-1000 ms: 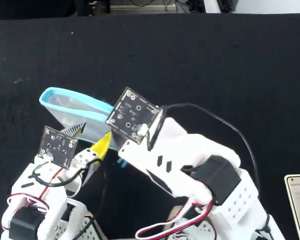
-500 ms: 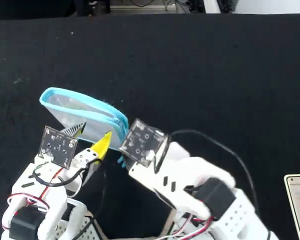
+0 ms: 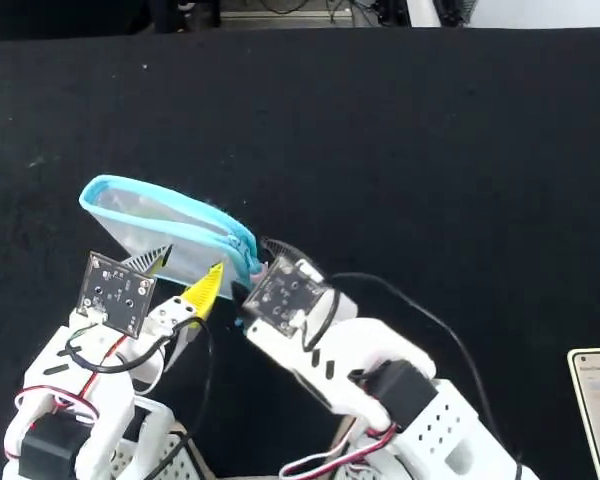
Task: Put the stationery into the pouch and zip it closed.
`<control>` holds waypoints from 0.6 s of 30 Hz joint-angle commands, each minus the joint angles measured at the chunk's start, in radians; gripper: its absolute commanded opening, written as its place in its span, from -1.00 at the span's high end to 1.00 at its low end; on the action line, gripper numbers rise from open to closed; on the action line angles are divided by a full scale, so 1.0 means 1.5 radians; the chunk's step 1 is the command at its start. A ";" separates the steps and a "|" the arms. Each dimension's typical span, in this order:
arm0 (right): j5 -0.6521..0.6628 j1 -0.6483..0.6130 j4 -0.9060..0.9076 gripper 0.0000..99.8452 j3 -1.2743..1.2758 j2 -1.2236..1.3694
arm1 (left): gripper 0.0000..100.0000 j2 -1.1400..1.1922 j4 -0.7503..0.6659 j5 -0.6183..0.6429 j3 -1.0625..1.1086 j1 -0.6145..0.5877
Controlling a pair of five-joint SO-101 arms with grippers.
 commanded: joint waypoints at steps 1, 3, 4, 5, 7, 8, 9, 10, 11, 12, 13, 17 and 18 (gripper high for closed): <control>-0.005 0.036 -0.020 0.82 -0.011 -0.019 | 0.54 0.001 0.004 0.004 -0.025 -0.006; -0.005 0.036 -0.019 0.99 -0.015 -0.019 | 0.54 0.001 0.004 0.004 -0.025 -0.004; -0.005 0.036 -0.017 0.96 -0.016 -0.019 | 0.54 0.001 0.004 0.004 -0.025 -0.003; -0.005 0.036 -0.011 0.95 -0.017 -0.019 | 0.54 0.001 0.004 0.004 -0.025 -0.003; -0.001 0.037 0.008 0.98 -0.029 -0.019 | 0.54 0.001 0.004 0.004 -0.025 -0.005; 0.000 0.038 0.029 0.98 -0.041 -0.019 | 0.54 0.001 0.004 0.004 -0.025 -0.007; 0.000 0.038 0.052 0.98 -0.059 -0.019 | 0.54 0.001 0.004 0.004 -0.025 -0.007; 0.000 0.038 0.081 0.98 -0.078 -0.019 | 0.54 0.001 0.004 0.004 -0.025 -0.007; 0.000 0.038 0.108 0.98 -0.099 -0.016 | 0.54 0.001 0.004 0.004 -0.025 -0.007; 0.000 0.037 0.133 0.98 -0.117 -0.013 | 0.54 0.001 0.004 0.004 -0.025 -0.005; 0.000 0.036 0.159 0.98 -0.131 -0.013 | 0.54 0.001 0.004 0.004 -0.025 -0.003; 0.001 0.037 0.209 0.98 -0.168 -0.013 | 0.54 0.001 0.000 0.004 -0.024 -0.002; 0.001 0.037 0.212 0.98 -0.174 -0.013 | 0.54 0.001 0.000 0.004 -0.024 -0.002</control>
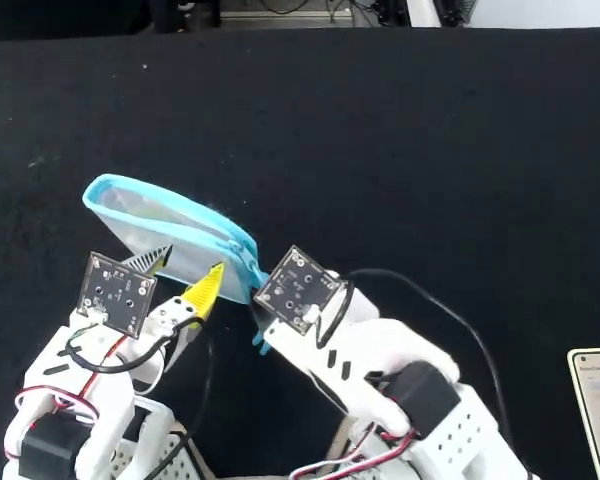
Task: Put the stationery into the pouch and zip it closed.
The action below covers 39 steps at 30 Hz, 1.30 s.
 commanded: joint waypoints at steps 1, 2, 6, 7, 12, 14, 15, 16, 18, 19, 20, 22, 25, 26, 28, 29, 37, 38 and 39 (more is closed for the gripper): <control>0.000 0.009 0.028 0.98 -0.068 -0.013 | 0.54 0.001 0.000 0.004 -0.024 -0.004; 0.000 0.009 0.028 0.98 -0.072 -0.013 | 0.54 0.001 0.000 0.004 -0.024 -0.004; 0.000 0.010 0.029 0.98 -0.114 -0.012 | 0.54 0.001 0.002 0.004 -0.024 -0.004; 0.000 0.010 0.029 0.98 -0.125 -0.012 | 0.54 0.001 0.003 0.004 -0.024 -0.004; 0.003 0.010 0.040 0.98 -0.212 0.040 | 0.54 0.001 0.006 0.005 -0.022 0.018; 0.028 0.009 0.062 0.98 -0.267 0.099 | 0.54 0.001 0.006 0.005 -0.024 0.036; 0.038 0.009 0.076 0.98 -0.302 0.131 | 0.54 0.001 0.006 0.005 -0.025 0.046; 0.044 0.009 0.091 0.98 -0.339 0.164 | 0.54 0.001 0.006 0.005 -0.025 0.054; 0.052 0.010 0.134 0.98 -0.417 0.228 | 0.54 0.001 0.006 0.005 -0.025 0.065; 0.052 0.010 0.152 0.98 -0.455 0.254 | 0.54 0.001 0.006 0.005 -0.025 0.070; 0.051 0.010 0.172 0.98 -0.494 0.280 | 0.53 0.001 0.006 0.005 -0.025 0.078; 0.051 0.008 0.211 0.98 -0.563 0.323 | 0.53 0.001 0.020 0.004 -0.026 0.103; 0.051 0.005 0.273 0.98 -0.641 0.369 | 0.53 0.001 0.044 0.004 -0.048 0.148; 0.051 0.005 0.289 0.98 -0.659 0.382 | 0.53 0.001 0.047 0.005 -0.058 0.157; 0.052 0.005 0.315 0.98 -0.686 0.398 | 0.53 0.001 0.037 0.005 -0.067 0.155; 0.052 0.005 0.324 0.98 -0.695 0.404 | 0.53 0.002 0.021 0.005 -0.063 0.148; 0.052 -0.019 0.336 0.98 -0.700 0.406 | 0.53 0.002 -0.047 0.005 -0.014 0.072; 0.052 -0.023 0.334 0.98 -0.700 0.406 | 0.53 0.002 -0.046 0.005 -0.014 0.066; 0.052 -0.026 0.333 0.98 -0.700 0.406 | 0.53 0.002 -0.046 0.005 -0.014 0.059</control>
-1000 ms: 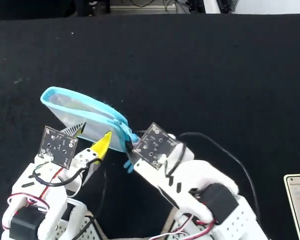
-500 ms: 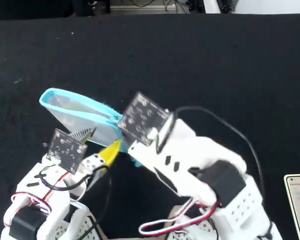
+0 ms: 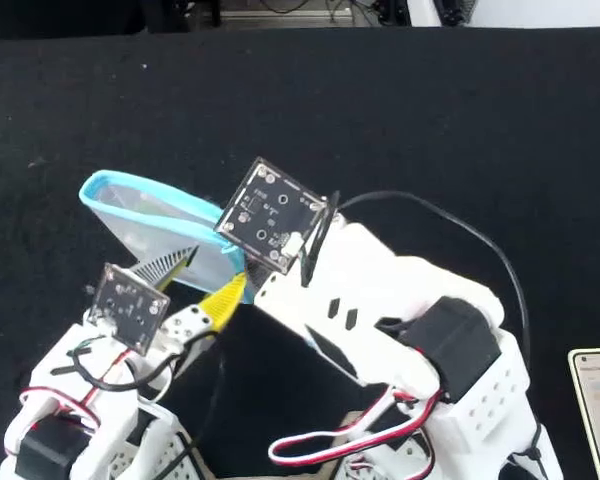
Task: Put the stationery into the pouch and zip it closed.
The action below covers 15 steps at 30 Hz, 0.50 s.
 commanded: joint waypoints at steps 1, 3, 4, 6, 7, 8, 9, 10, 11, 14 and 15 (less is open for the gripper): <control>0.007 -0.019 0.000 0.98 -0.037 0.004 | 0.53 0.002 -0.015 0.005 -0.005 -0.035; 0.007 -0.021 0.000 0.98 -0.037 0.004 | 0.53 0.002 -0.015 0.005 -0.005 -0.055; 0.007 -0.021 0.000 0.98 -0.037 0.004 | 0.53 0.002 -0.014 0.004 -0.005 -0.066; 0.006 -0.021 -0.001 0.98 -0.037 0.004 | 0.53 0.002 0.002 0.004 -0.012 -0.084; 0.006 -0.021 -0.001 0.98 -0.037 0.004 | 0.53 0.002 0.009 0.004 -0.012 -0.090; 0.006 -0.021 -0.002 0.98 -0.037 0.004 | 0.53 0.002 0.017 0.002 -0.012 -0.094; 0.006 -0.021 -0.002 0.98 -0.037 0.004 | 0.53 0.002 0.028 -0.009 -0.012 -0.100; 0.006 -0.021 -0.003 0.98 -0.037 0.004 | 0.53 0.001 0.037 -0.026 -0.012 -0.109; 0.006 -0.021 -0.003 0.98 -0.037 0.004 | 0.53 0.001 0.045 -0.041 -0.012 -0.119; 0.003 -0.024 -0.003 0.98 -0.036 0.007 | 0.54 0.001 0.051 -0.072 -0.013 -0.168; 0.003 -0.030 -0.003 0.98 -0.036 0.007 | 0.54 0.001 0.049 -0.078 -0.013 -0.189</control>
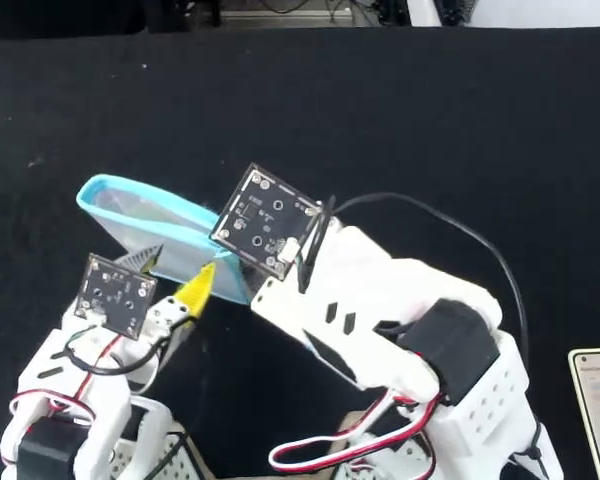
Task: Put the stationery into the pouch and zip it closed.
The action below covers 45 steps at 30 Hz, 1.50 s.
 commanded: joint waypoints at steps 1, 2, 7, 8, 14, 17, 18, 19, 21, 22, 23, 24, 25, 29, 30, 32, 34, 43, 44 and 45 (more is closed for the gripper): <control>0.003 -0.025 -0.003 0.98 -0.036 0.007 | 0.53 0.001 0.002 -0.041 -0.013 -0.079; 0.002 -0.033 -0.003 0.98 -0.036 0.007 | 0.53 0.001 -0.002 -0.049 -0.013 -0.098; 0.002 -0.085 -0.003 0.98 -0.037 0.003 | 0.53 0.001 -0.098 -0.063 0.009 -0.169; 0.002 -0.090 -0.002 0.98 -0.037 0.003 | 0.54 0.001 -0.128 -0.063 0.021 -0.171; 0.002 -0.094 -0.002 0.98 -0.036 0.004 | 0.54 0.001 -0.265 -0.062 0.099 -0.176; 0.003 -0.093 -0.002 0.98 -0.036 0.006 | 0.54 0.001 -0.262 -0.062 0.108 -0.177; 0.005 -0.093 -0.002 0.98 -0.036 0.008 | 0.54 0.000 -0.242 -0.062 0.100 -0.177; 0.006 -0.092 -0.003 0.98 -0.035 0.008 | 0.54 -0.005 -0.209 -0.062 0.083 -0.177; 0.006 -0.092 -0.017 0.98 -0.023 0.006 | 0.54 -0.031 -0.124 -0.062 0.038 -0.177; 0.006 -0.092 -0.028 0.98 -0.013 0.004 | 0.54 -0.048 -0.077 -0.062 0.010 -0.173; 0.006 -0.091 -0.039 0.98 -0.002 0.004 | 0.53 -0.061 -0.031 -0.062 -0.025 -0.171; 0.006 -0.091 -0.049 0.98 0.010 0.004 | 0.53 -0.069 0.013 -0.062 -0.066 -0.171; 0.006 -0.091 -0.057 0.98 0.019 0.004 | 0.53 -0.063 0.054 -0.062 -0.109 -0.170; 0.006 -0.091 -0.081 0.98 0.034 0.004 | 0.53 -0.049 0.151 -0.062 -0.196 -0.146; 0.006 -0.091 -0.083 0.98 0.034 0.004 | 0.53 -0.049 0.164 -0.062 -0.198 -0.120; 0.006 -0.091 -0.083 0.98 0.031 0.004 | 0.53 -0.049 0.192 -0.062 -0.201 -0.058; 0.006 -0.091 -0.084 0.98 0.031 0.004 | 0.53 -0.049 0.217 -0.061 -0.203 0.012; 0.006 -0.091 -0.091 0.98 0.034 0.007 | 0.53 -0.049 0.147 0.110 -0.157 0.131; 0.006 -0.091 -0.090 0.98 0.034 0.007 | 0.53 -0.049 0.127 0.119 -0.142 0.121; 0.006 -0.091 -0.090 0.98 0.034 0.006 | 0.53 -0.049 0.106 0.123 -0.124 0.105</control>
